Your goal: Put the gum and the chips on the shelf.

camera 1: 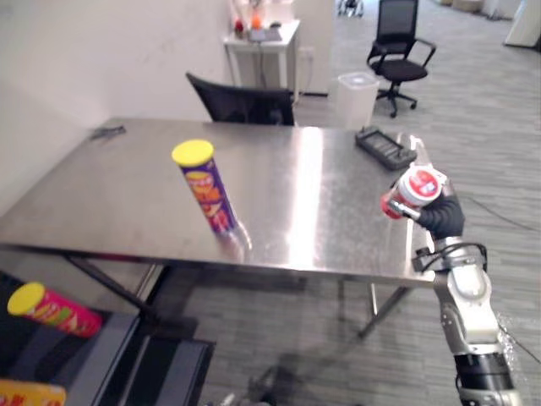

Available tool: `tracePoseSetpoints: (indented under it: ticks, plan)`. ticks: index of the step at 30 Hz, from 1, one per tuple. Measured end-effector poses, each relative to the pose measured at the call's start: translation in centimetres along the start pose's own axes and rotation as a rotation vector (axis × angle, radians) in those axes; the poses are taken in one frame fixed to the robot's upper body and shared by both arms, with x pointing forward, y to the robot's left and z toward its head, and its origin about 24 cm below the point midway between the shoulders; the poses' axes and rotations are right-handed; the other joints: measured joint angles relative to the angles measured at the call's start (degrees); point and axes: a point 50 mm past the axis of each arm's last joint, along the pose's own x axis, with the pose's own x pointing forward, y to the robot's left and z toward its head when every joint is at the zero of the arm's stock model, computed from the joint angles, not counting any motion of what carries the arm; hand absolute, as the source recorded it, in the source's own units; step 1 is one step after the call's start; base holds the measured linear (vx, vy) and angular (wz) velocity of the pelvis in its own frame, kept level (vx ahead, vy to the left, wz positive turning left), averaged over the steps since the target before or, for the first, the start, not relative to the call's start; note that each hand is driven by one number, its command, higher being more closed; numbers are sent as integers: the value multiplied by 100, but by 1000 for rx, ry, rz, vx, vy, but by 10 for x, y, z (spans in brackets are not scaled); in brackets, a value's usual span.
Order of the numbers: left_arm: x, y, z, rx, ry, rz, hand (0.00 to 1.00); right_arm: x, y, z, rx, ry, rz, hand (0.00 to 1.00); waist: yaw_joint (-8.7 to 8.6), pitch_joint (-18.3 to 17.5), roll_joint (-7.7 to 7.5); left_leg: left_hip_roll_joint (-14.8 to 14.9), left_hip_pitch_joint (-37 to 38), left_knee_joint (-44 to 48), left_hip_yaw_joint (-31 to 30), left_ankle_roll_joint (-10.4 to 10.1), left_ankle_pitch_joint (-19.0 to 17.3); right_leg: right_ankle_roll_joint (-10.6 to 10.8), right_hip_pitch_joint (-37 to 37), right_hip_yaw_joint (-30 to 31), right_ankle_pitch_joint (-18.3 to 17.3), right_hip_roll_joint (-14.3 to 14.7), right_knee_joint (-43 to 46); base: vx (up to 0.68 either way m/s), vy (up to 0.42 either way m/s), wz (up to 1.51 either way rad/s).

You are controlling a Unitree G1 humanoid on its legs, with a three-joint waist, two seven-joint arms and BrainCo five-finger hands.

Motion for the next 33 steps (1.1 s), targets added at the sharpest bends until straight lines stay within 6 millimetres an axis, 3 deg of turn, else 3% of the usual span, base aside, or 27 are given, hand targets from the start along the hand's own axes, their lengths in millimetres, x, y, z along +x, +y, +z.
tracePoseSetpoints:
  ticks: [2, 5, 6, 7, 8, 9, 10, 11, 13, 14, 15, 16, 17, 18, 21, 24, 29, 33]
  plan:
    - [4, -6, 13, 1, -32, -17, 0, 10, 6, 6, 19, -36, 21, 100, 8, 212, 81, 79, -456, 223, -310, -54, 75, -152, -295, -257, -102, 16, 273, -177, -74, 62]
    - [5, -11, 17, -2, -45, -29, 0, 23, 13, 10, 47, -64, 50, 100, 33, 321, 187, 75, -715, -410, -777, -300, 349, -341, -591, -869, -396, -99, 684, -194, -119, 89]
    - [5, -11, 17, -3, -45, -29, 0, 23, 12, 11, 42, -66, 49, 100, 49, 320, 179, 104, -691, -602, -688, -332, 322, -416, -573, -1019, -428, -161, 651, -141, -128, 145]
    - [6, -11, 19, -3, -48, -29, 0, 23, 6, 13, 23, -73, 31, 100, 46, 364, 67, 155, -812, -562, -196, -95, 291, -555, -555, -1385, -471, -318, 678, -93, -82, 161]
    - [7, -10, 22, -12, -52, -26, 0, 23, -4, 15, 10, -81, -10, 100, 27, 353, 85, 291, -1126, 254, 432, 273, 344, -625, -543, -1793, -519, -557, 810, -64, -61, 169]
    - [7, -9, 21, -30, -47, -23, 0, 23, -8, 16, 6, -83, -31, 100, 5, 359, 91, 419, -1231, 798, 735, 376, 262, -649, -512, -1988, -536, -646, 875, -78, -77, 165]
    - [6, -9, 16, -49, -34, -18, 0, 23, -15, 17, -4, -85, -66, 100, -30, 373, 98, 779, -1251, 1653, 1223, 498, 97, -657, -422, -2326, -548, -770, 1014, -134, -58, 150]
    - [5, -9, 11, -59, -23, -17, 0, 21, -20, 18, -11, -88, -97, 100, -78, 346, 174, 1106, -1133, 2107, 1494, 465, -124, -650, -319, -2670, -558, -880, 1140, -146, -18, 143]
    - [4, -11, 9, -86, -17, -15, 0, 20, -32, 22, -27, -101, -150, 100, -133, 293, 278, 1235, -1099, 2145, 1759, 449, -131, -630, -209, -3135, -568, -1119, 1350, -108, 110, 120]
    - [4, -10, 8, -92, -14, -12, 0, 18, -36, 22, -30, -102, -169, 100, -132, 293, 263, 1172, -1123, 2095, 1887, 447, -125, -581, -182, -3236, -560, -1137, 1382, -89, 153, 138]
    - [3, -7, 7, -103, -10, -3, 0, 16, -41, 23, -42, -102, -187, 100, -142, 281, 242, 885, -1052, 1574, 1823, 423, -111, -362, 0, -3527, -434, -1185, 1137, -72, 136, 107]
    - [3, -7, 7, -110, -7, -1, 0, 14, -42, 24, -46, -104, -193, 100, -140, 240, 260, 747, -968, 1166, 1740, 370, -88, -326, 63, -3683, -398, -1213, 1012, -113, 270, 127]
    - [3, -5, 3, -118, 9, 2, 0, 11, -46, 26, -47, -111, -213, 100, -153, 196, 267, 695, -877, 819, 1882, 234, -314, -348, 116, -3982, -275, -1242, 901, -102, 253, 92]
    - [1, -1, 0, -129, 20, 16, 0, 8, -47, 24, -39, -104, -231, 100, -145, 186, 260, 896, -966, 982, 2166, 232, -325, -322, 173, -4150, -191, -1276, 918, -81, 199, 85]
    - [-2, 10, -7, -138, 36, 49, 0, 2, -49, 22, -41, -92, -245, 100, -142, 97, 86, 557, -1001, 676, 2156, 227, -270, -221, 216, -4267, 252, -1281, 562, -56, 216, 38]
    - [-1, 10, -5, -120, 32, 48, 0, -5, -57, 27, -50, -111, -305, 100, -151, 70, 32, 259, -980, 397, 2102, 380, -143, -173, 275, -4318, 646, -1310, 204, -27, 207, 18]
    - [1, 13, 3, -119, 6, 64, 0, -12, -58, 20, -25, -85, -371, 100, -106, 63, -47, 32, -913, 142, 2000, 505, -4, -190, 313, -4279, 720, -1420, 193, -4, 82, 15]
    - [0, 18, 3, -173, 2, 95, 0, -13, -54, 17, -43, -73, -369, 100, 38, 68, -85, -6, -635, -367, 2020, 455, 227, -178, 383, -4165, 726, -1234, -13, -3, -50, -4]
